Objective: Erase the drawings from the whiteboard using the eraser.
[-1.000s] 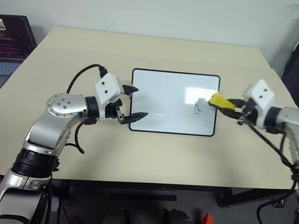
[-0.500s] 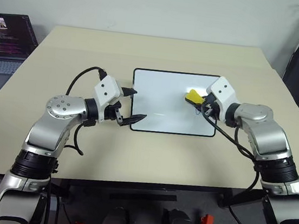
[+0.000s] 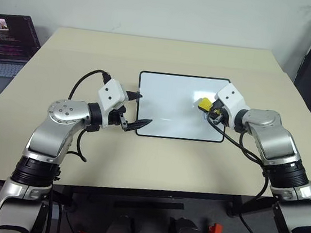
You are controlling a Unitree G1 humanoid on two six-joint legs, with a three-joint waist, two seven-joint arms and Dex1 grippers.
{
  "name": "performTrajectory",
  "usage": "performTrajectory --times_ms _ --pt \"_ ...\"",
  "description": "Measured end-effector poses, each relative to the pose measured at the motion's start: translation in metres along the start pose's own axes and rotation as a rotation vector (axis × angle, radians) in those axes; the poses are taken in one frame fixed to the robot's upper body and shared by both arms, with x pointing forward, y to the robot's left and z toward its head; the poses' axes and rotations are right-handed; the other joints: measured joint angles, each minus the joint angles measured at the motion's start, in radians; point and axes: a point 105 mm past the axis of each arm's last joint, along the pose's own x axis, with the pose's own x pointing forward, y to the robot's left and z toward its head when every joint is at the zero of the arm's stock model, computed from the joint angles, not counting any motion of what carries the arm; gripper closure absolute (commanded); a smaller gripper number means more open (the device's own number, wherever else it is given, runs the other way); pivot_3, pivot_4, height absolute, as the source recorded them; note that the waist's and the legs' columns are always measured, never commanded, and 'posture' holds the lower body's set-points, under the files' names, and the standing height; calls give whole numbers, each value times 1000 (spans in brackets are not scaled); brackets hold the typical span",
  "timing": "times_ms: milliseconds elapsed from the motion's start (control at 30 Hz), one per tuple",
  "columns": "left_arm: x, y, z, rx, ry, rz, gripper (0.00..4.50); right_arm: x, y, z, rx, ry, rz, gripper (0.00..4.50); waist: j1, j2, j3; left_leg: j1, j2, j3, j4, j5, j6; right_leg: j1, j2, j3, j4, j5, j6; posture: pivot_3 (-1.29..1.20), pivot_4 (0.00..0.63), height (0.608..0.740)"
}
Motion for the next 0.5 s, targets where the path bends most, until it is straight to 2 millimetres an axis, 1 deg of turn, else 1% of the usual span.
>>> performTrajectory --times_ms 67,167,367,500 --pt "0 0 0 1 0 0 0 -1 0 -2 -14 13 0 3398 0 0 0 0 0 0 0 0 0 0 0 0 0 0 0 0 150 740" --pt "0 0 0 0 0 -1 0 -4 0 -9 -48 46 -2 3398 1 -2 -1 0 0 0 0 0 0 0 0 0 0 0 0 0 150 740" --pt "1 0 0 -2 0 -1 0 -14 2 -40 -70 132 12 3398 1 -5 -3 2 0 0 1 0 0 2 0 0 0 1 1 0 150 740" --pt "1 1 0 -1 0 -1 0 -22 -1 -60 -64 188 3 3398 1 -6 -4 3 0 0 2 0 0 4 0 0 0 1 -1 0 150 740"
